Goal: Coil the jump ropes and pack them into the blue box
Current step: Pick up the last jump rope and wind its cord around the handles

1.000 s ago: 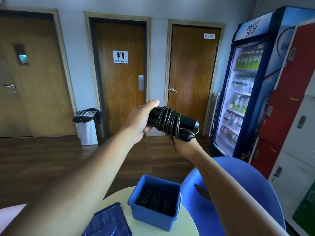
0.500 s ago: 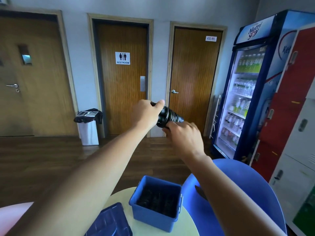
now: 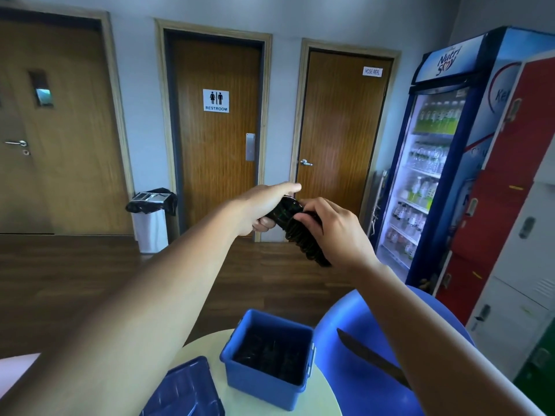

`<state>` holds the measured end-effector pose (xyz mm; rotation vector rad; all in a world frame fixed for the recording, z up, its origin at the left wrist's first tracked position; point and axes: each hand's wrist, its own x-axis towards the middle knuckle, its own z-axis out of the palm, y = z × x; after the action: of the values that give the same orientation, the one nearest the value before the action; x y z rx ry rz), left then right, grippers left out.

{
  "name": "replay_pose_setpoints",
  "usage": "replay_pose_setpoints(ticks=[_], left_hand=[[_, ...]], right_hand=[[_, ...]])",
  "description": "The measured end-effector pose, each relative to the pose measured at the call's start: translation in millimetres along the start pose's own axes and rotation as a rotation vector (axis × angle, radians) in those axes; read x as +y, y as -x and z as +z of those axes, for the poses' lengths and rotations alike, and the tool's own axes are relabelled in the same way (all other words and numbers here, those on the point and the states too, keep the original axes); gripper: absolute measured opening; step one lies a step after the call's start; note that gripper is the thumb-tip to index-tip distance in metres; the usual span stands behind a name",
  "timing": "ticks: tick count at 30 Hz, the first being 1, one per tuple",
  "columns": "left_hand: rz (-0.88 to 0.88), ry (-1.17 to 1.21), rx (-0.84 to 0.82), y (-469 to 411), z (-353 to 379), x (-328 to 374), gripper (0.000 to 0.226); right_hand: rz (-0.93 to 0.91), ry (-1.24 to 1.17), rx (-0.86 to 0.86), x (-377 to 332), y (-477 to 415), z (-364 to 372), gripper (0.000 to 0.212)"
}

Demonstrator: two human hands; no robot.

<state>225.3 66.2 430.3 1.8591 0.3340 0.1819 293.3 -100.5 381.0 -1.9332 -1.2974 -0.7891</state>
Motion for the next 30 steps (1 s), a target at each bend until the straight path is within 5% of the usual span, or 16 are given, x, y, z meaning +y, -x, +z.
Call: replay_pose_setpoints(ticks=[6, 17, 21, 30], left_hand=[[0.142, 0.404, -0.171, 5, 13, -22, 0.046], [0.288, 0.385, -0.366, 13, 15, -51, 0.042], [0.335, 0.352, -0.315, 12, 20, -54, 0.053], [0.353, 0.306, -0.096, 10, 23, -54, 0.06]], right_hand=[[0.025, -0.014, 0.184, -3, 1, 13, 0.024], [0.118, -0.231, 0.075, -5, -9, 18, 0.021], [0.147, -0.252, 0.0, -1, -17, 13, 0.023], [0.125, -0.091, 0.176, 1, -7, 21, 0.023]])
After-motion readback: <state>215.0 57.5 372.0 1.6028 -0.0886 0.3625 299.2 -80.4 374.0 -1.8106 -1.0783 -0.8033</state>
